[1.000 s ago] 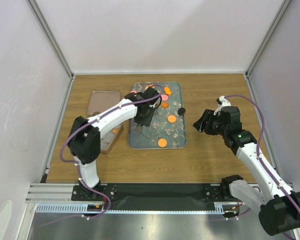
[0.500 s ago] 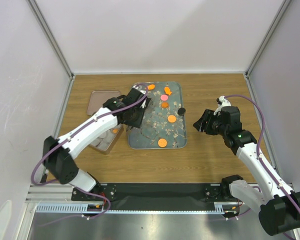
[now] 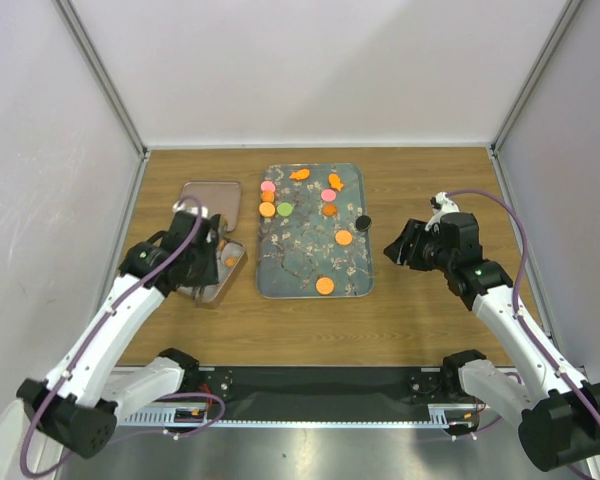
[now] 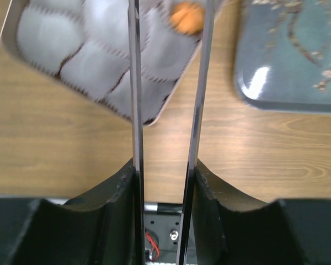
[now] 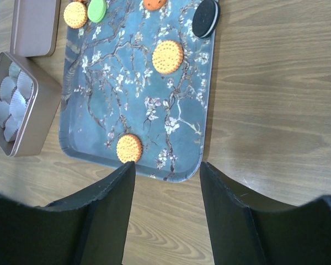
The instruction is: Pack the cookies
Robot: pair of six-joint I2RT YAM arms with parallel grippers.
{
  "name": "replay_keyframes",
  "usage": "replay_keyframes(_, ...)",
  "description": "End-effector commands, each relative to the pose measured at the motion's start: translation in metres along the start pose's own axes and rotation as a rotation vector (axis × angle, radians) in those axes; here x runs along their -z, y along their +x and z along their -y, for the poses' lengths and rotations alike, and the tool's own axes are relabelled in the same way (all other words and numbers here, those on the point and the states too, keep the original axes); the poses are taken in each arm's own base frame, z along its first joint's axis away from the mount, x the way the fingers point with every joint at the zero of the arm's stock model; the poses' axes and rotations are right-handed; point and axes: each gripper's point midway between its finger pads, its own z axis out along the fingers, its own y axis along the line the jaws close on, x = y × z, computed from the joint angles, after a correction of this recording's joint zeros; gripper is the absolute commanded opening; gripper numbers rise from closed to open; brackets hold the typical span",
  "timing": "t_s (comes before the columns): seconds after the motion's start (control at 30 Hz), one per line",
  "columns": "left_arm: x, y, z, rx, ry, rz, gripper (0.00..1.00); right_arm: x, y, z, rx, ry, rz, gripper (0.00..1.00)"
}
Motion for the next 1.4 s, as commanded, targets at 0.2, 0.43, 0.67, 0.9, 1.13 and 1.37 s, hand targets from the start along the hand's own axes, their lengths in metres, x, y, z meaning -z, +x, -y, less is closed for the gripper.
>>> replay_keyframes(0.2, -0.005, 0.017, -0.039, 0.237, -0.077, -0.023, 0.42, -0.002, -0.002, -0.011, 0.014, -0.042, 0.008, 0.56)
replay_keyframes(0.43, -0.023, 0.026, -0.058, 0.331, -0.176, -0.082, 0.41, -0.001, -0.003, -0.011, 0.017, -0.043, 0.014, 0.56)
replay_keyframes(0.67, -0.032, 0.021, -0.068, 0.379, -0.212, -0.098, 0.42, 0.000, -0.003, -0.012, 0.017, -0.046, 0.016, 0.56)
replay_keyframes(0.9, -0.044, 0.021, -0.068, 0.400, -0.204, -0.125, 0.41, 0.000, -0.004, -0.012, 0.020, -0.044, 0.020, 0.56)
replay_keyframes(1.13, -0.053, 0.024, -0.063, 0.408, -0.178, -0.135, 0.39, 0.000, -0.003, -0.012, 0.020, -0.045, 0.018, 0.56)
replay_keyframes(1.37, -0.049, 0.029, -0.060, 0.426, -0.158, -0.133, 0.39, 0.000, -0.003, -0.012, 0.021, -0.043, 0.019, 0.56)
